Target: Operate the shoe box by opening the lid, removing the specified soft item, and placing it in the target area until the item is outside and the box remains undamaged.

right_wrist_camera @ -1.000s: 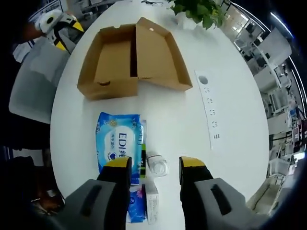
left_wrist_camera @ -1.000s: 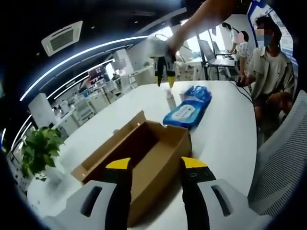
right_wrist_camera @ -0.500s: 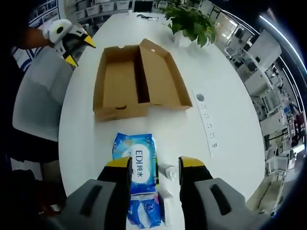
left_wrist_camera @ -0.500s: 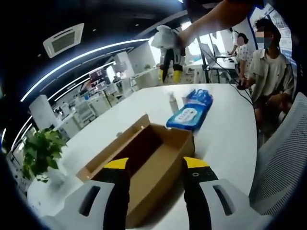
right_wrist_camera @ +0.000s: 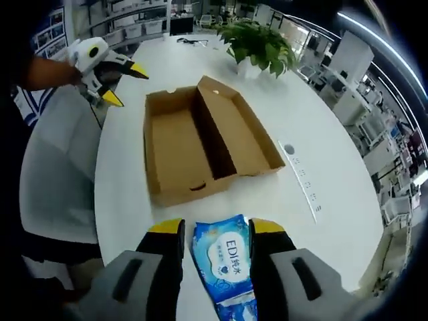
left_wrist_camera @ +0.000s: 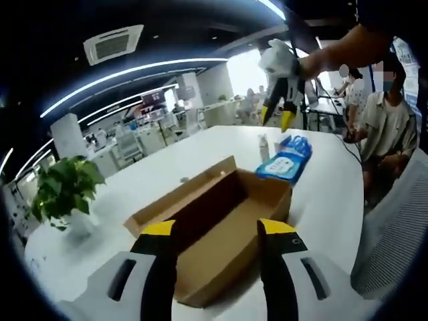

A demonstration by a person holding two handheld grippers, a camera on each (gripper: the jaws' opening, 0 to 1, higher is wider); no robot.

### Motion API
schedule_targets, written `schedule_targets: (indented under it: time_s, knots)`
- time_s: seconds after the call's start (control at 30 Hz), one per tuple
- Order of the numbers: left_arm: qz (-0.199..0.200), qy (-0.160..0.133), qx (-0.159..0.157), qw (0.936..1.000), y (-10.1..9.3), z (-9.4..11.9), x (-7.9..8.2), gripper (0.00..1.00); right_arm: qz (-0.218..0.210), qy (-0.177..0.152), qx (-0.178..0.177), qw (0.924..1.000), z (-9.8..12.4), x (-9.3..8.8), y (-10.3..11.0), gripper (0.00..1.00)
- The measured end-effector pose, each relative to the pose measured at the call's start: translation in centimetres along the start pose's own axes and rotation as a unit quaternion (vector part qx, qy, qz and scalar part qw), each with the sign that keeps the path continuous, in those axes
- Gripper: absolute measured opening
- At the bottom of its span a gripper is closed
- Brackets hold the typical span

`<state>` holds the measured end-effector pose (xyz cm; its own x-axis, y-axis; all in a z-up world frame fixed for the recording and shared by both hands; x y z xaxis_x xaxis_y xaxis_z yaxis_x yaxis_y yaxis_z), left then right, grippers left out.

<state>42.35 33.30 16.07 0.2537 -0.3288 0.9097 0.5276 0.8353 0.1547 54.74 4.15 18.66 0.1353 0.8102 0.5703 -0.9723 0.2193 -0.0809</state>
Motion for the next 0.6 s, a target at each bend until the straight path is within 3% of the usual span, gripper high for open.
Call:
schedule_targets:
  time_s: [0.1, 0.27, 0.33, 0.43, 0.53, 0.6]
  knots:
    - [0.002, 0.01, 0.011, 0.9999, 1.7, 0.6, -0.5, 0.49, 0.003, -0.004, 0.0, 1.0, -0.6, 0.4, 1.2, 0.34]
    - [0.026, 0.017, 0.025, 0.9992, 3.7, 1.4, -1.3, 0.5, -0.032, -0.028, -0.003, 0.9991, -1.6, 1.4, 2.9, 0.34]
    - [0.048, 0.021, 0.033, 0.9981, 4.4, 1.5, -1.7, 0.52, -0.039, -0.032, -0.001, 0.9987, -1.9, 1.6, 3.5, 0.34]
    - [0.116, 0.02, 0.045, 0.9921, 5.5, 1.3, -2.4, 0.54, -0.05, -0.043, -0.004, 0.9978, -2.6, 2.0, 4.5, 0.34]
    - [0.124, 0.041, 0.049, 0.9903, 6.2, 1.0, -3.1, 0.59, -0.07, -0.056, -0.006, 0.9959, -2.8, 2.2, 4.9, 0.34]
    - [0.156, 0.048, 0.038, 0.9858, 6.0, 0.6, -3.5, 0.58, -0.079, -0.062, -0.006, 0.995, -2.9, 2.3, 5.1, 0.34]
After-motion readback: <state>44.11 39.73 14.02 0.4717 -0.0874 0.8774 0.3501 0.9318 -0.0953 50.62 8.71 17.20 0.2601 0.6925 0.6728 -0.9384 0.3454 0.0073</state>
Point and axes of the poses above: the point that each gripper's makers call its tool centre point, and the gripper's own axes: z roughly backward along the fingers, y roughly to its left, x roughly out of its top, the point moved 6 cm from there along z, roughly backward along the fingers, and after that the axes turned 1 degree about -y, right-handed, at the moved point
